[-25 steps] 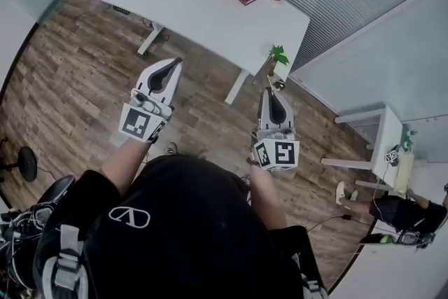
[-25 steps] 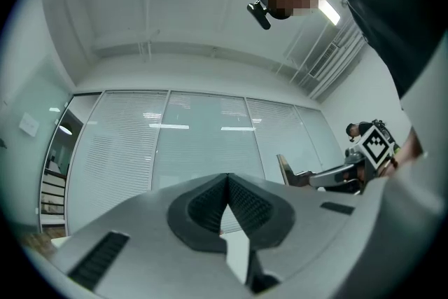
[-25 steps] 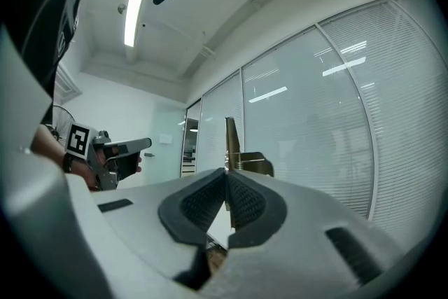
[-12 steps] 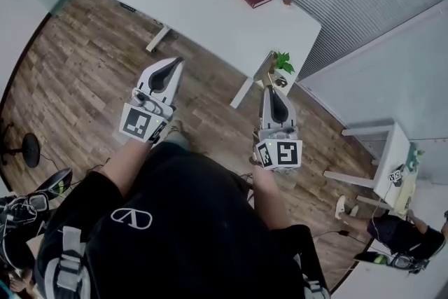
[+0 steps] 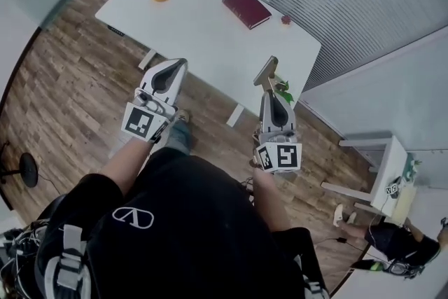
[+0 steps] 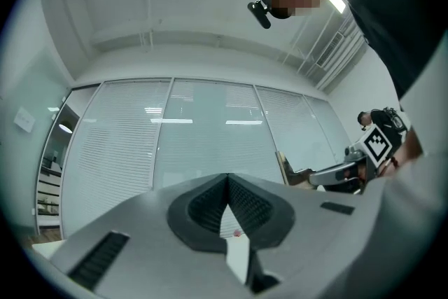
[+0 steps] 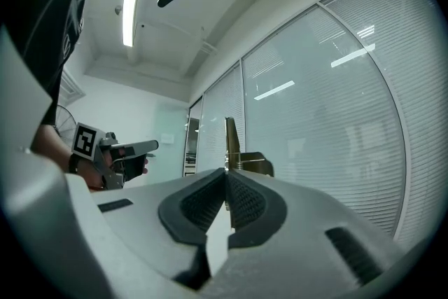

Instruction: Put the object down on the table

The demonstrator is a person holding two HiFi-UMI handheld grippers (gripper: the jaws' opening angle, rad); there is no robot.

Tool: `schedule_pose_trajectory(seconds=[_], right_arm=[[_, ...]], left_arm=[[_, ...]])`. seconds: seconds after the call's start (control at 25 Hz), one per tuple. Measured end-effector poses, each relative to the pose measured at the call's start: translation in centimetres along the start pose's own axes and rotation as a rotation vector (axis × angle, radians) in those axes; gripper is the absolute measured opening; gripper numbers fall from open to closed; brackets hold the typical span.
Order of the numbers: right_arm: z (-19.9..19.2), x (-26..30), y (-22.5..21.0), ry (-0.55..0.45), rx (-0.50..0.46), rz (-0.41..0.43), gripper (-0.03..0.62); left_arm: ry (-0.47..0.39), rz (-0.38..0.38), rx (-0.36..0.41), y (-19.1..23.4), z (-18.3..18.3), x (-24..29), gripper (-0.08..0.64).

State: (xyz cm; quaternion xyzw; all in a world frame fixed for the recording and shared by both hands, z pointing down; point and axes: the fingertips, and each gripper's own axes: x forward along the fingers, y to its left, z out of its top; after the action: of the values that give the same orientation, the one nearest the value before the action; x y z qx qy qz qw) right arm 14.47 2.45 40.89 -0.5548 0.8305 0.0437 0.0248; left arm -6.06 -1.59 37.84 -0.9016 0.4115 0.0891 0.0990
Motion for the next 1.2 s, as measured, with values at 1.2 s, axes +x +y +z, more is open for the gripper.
schedule_pose_trajectory(seconds=[1.2], right_arm=[[0.1, 21.5, -8.7, 0.019, -0.084, -0.1, 0.006]], left_arm=[[-0.032, -0.167, -0.053, 12.8, -5.2, 20.8, 0.005]])
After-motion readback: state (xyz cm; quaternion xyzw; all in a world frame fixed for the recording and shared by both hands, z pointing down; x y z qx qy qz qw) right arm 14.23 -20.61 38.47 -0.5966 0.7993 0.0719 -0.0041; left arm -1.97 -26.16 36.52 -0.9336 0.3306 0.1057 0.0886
